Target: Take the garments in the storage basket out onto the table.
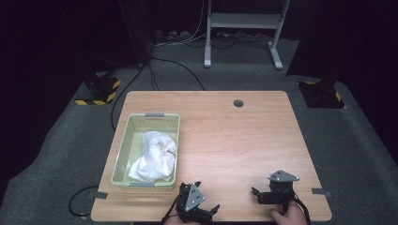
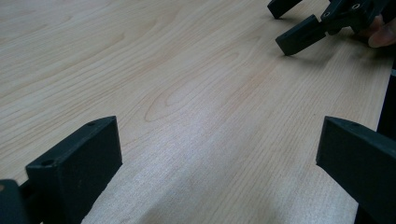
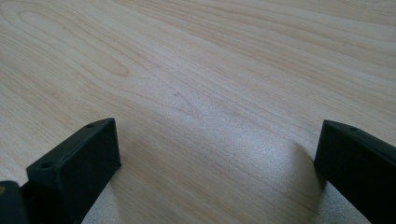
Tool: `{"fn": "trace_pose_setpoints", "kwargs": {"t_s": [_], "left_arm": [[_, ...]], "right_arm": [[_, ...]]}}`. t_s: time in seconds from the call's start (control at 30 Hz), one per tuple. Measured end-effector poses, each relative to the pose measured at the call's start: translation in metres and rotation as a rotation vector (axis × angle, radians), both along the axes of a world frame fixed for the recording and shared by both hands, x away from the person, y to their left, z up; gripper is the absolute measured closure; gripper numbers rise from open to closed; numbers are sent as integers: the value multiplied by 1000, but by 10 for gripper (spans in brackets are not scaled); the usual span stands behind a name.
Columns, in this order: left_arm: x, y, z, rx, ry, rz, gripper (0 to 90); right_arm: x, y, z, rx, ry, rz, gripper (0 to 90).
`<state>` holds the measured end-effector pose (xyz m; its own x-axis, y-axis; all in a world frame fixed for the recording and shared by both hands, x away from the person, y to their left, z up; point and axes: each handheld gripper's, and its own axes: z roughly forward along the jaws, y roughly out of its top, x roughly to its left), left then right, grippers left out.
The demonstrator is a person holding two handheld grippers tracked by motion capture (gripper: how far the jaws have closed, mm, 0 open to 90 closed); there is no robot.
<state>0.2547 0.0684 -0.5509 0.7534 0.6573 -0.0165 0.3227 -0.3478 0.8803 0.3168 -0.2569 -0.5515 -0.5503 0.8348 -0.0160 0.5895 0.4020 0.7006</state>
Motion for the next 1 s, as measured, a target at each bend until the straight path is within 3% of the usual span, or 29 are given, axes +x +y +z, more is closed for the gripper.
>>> {"fn": "trace_pose_setpoints", "kwargs": {"t_s": [0.43,0.53,1.0], "left_arm": [[0,3,5,-9,-24,-7,6],[-1,3,8,-19,-15,-10,6],[-8,13,23,-28,-49,1,4]], "right_arm": [[0,0,0,0,0,0,0],[0,0,0,0,0,0,0],[0,0,0,0,0,0,0]]}}
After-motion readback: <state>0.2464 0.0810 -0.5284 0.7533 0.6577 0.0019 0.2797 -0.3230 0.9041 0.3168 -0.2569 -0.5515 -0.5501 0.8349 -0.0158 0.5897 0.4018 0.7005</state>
